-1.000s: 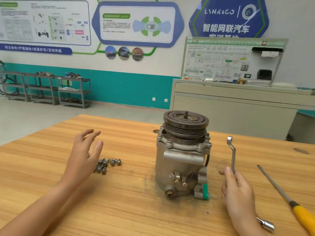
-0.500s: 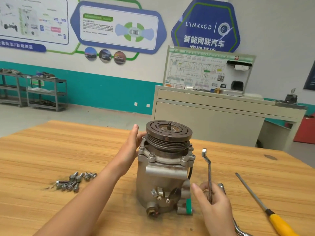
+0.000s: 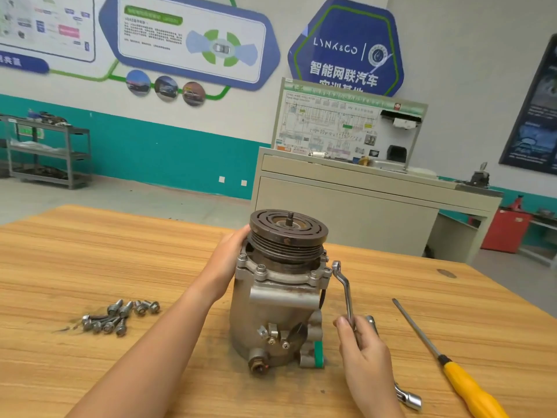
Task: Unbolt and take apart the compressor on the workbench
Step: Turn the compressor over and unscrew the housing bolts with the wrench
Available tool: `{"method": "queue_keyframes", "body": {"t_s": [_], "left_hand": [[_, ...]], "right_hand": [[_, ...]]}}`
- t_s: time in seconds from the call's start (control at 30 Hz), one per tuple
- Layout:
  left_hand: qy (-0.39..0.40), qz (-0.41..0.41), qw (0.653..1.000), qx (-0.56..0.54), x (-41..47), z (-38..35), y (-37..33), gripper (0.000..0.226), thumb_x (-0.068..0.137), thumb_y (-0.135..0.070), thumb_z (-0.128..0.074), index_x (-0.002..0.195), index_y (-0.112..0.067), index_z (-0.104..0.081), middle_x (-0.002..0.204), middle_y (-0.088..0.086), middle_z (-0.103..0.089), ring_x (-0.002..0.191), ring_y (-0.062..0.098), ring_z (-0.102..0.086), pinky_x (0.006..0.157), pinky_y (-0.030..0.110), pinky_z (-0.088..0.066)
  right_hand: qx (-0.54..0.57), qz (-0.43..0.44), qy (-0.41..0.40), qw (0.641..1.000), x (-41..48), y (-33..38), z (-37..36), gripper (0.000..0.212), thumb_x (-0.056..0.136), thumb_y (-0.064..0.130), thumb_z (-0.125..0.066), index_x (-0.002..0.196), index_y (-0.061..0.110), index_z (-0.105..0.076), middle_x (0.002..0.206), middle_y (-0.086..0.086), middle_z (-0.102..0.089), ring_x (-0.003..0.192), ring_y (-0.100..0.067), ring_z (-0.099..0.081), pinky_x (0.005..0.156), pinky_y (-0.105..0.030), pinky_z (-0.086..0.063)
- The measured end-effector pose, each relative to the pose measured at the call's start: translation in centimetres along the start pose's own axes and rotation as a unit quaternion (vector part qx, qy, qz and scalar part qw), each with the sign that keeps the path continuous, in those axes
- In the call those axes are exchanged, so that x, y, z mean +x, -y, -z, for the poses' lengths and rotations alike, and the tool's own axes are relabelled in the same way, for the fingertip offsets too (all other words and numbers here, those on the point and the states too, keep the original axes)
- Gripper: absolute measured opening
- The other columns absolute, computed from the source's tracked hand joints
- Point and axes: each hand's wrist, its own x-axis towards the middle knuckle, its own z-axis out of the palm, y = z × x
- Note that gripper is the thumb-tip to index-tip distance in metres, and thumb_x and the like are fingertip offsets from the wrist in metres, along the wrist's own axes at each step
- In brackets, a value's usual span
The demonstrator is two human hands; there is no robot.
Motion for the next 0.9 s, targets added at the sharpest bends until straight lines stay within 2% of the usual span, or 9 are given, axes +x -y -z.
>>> {"method": "queue_keyframes", "body": {"t_s": [0.07,0.13,0.3,0.4,0.57,0.73,0.83,0.9], "left_hand": [[-0.018,0.004,1.0,-0.01,0.1,-0.2,0.2,0.042,0.101,-0.028,-0.035,0.078,-0.023,-0.07,0.08,-0.007,-0.072,0.086,0.011,-0.063,0.072,0.029,-0.044],[-0.048,-0.001,0.999,0.005,0.2,-0.3,0.4,0.038,0.101,-0.022,-0.036,0.078,-0.02,-0.066,0.087,0.001,-0.068,0.086,0.014,-0.061,0.068,0.025,-0.044],[-0.108,-0.028,0.992,0.06,0.2,-0.1,0.5,0.04,0.099,-0.01,-0.036,0.065,-0.018,-0.056,0.077,-0.001,-0.057,0.071,0.008,-0.05,0.053,0.016,-0.038],[-0.106,-0.039,0.99,0.082,0.1,0.2,0.7,0.04,0.099,-0.01,-0.035,0.068,-0.021,-0.056,0.077,-0.007,-0.057,0.072,0.004,-0.049,0.048,0.008,-0.037],[-0.086,-0.039,0.989,0.11,-0.4,0.7,0.2,0.039,0.1,-0.011,-0.03,0.072,-0.023,-0.055,0.08,-0.009,-0.055,0.073,0.001,-0.047,0.052,0.006,-0.037],[-0.104,-0.047,0.988,0.109,-1.2,0.9,0.0,0.036,0.099,-0.011,-0.031,0.084,-0.02,-0.062,0.089,-0.006,-0.062,0.082,0.004,-0.053,0.066,0.02,-0.041],[-0.116,-0.047,0.984,0.124,-1.4,1.1,0.0,0.034,0.097,-0.012,-0.032,0.1,-0.012,-0.066,0.098,0.0,-0.065,0.094,0.015,-0.056,0.081,0.032,-0.045],[-0.118,-0.045,0.987,0.104,-1.5,1.3,0.2,0.033,0.096,-0.012,-0.034,0.098,-0.014,-0.067,0.097,0.0,-0.066,0.093,0.015,-0.057,0.076,0.03,-0.044]], "right_hand": [[-0.01,0.0,0.001,1.0,0.2,-0.1,0.0,0.027,0.091,0.029,-0.05,0.072,0.01,-0.056,0.051,0.005,-0.036,0.046,-0.006,-0.035,0.052,-0.027,-0.029],[-0.023,0.0,0.004,1.0,0.4,-0.2,-0.1,0.027,0.091,0.032,-0.049,0.075,0.011,-0.058,0.052,0.003,-0.039,0.047,-0.007,-0.037,0.053,-0.028,-0.03],[-0.001,-0.013,-0.001,1.0,0.7,-0.1,-0.2,0.024,0.092,0.028,-0.048,0.076,0.016,-0.06,0.048,0.005,-0.039,0.044,-0.004,-0.037,0.05,-0.026,-0.031],[0.011,-0.025,-0.01,1.0,0.9,-0.2,-0.1,0.025,0.093,0.03,-0.046,0.076,0.018,-0.06,0.046,0.007,-0.039,0.043,-0.006,-0.037,0.05,-0.026,-0.031],[0.022,-0.038,-0.008,0.999,0.9,-0.2,0.1,0.026,0.094,0.033,-0.044,0.077,0.02,-0.059,0.047,0.006,-0.04,0.045,-0.01,-0.037,0.052,-0.029,-0.03],[0.011,-0.022,0.015,1.0,0.5,0.5,0.3,0.021,0.095,0.032,-0.042,0.087,0.037,-0.06,0.045,0.015,-0.052,0.046,0.001,-0.044,0.053,-0.02,-0.033],[0.005,-0.028,0.019,0.999,0.3,1.2,0.7,0.021,0.096,0.03,-0.04,0.094,0.037,-0.06,0.047,0.017,-0.049,0.055,0.003,-0.043,0.057,-0.017,-0.034],[-0.02,-0.016,0.033,0.999,-0.4,2.4,1.4,0.022,0.094,0.038,-0.036,0.102,0.038,-0.057,0.048,0.015,-0.042,0.053,0.001,-0.04,0.055,-0.016,-0.034]]}}
